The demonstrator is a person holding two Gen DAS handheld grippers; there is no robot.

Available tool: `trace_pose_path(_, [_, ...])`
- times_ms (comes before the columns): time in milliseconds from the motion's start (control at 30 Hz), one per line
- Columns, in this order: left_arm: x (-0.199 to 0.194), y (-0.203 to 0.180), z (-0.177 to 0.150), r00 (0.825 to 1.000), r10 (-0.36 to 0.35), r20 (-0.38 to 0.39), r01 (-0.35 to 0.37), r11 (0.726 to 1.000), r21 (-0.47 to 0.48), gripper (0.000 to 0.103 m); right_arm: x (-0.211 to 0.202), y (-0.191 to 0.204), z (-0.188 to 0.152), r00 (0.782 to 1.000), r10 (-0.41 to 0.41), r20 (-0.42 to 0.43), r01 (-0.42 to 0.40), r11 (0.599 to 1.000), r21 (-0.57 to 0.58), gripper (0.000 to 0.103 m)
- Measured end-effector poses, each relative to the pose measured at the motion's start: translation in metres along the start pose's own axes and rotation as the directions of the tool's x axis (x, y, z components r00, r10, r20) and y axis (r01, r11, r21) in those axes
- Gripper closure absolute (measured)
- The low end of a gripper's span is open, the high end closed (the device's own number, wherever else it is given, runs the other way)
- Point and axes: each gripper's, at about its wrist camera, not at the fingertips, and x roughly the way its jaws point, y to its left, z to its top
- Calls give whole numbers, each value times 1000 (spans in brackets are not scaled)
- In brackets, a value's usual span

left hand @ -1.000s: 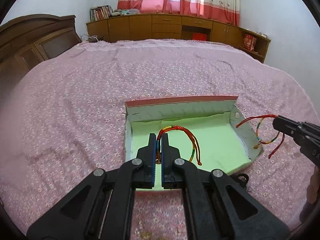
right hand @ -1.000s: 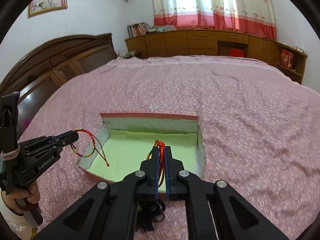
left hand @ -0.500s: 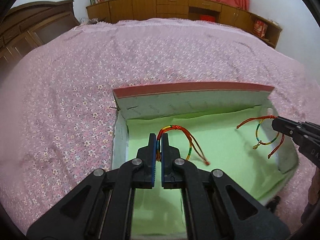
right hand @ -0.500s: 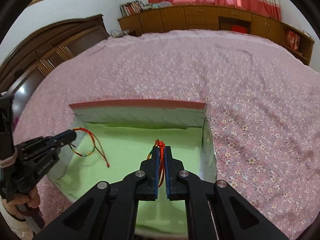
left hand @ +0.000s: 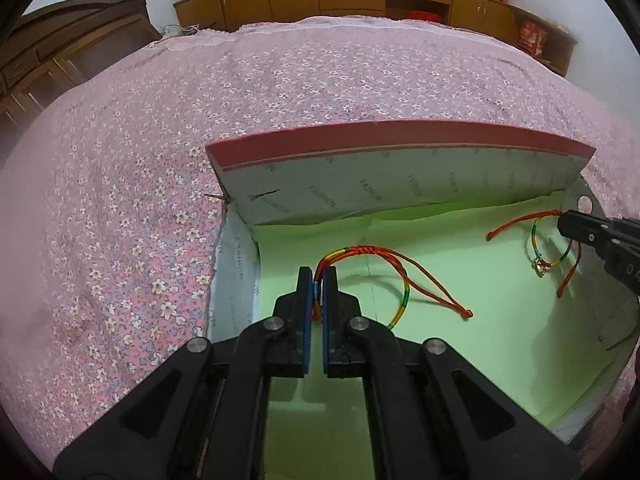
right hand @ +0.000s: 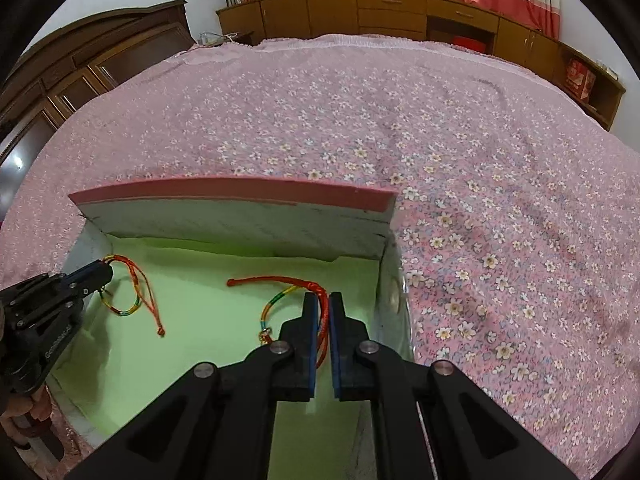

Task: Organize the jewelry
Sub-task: 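Carry both bracelets into the green-lined box and open both tools, then withdraw both tools from the box toward the remaining jewelry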

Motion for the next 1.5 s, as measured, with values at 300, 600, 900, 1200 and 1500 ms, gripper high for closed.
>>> trace_pose_path(300, [0,4,6,999,-43,-11,43,999,-16,100,-7,4,3,1000,20,16,-19,999,-28,69])
trace_pose_path(600, [-36,5,7,996,-74,51,75,997,-15,77,-43,10,4,997,44,59,-43,999,-32,64])
trace_pose_path(900, [-89,8,-5,992,-78,101,78,997,-2,74,-102,24,-10,988,68,142,-63,997,-42,63])
trace_pose_path(1200, [-135,11,-24,987,-89,137,90,996,0,73,-151,32,-35,974,121,191,-124,992,7,57])
trace_pose_path(1500, [-166,25,-53,983,-109,146,114,993,-29,73,-186,37,-73,964,172,202,-185,981,51,53])
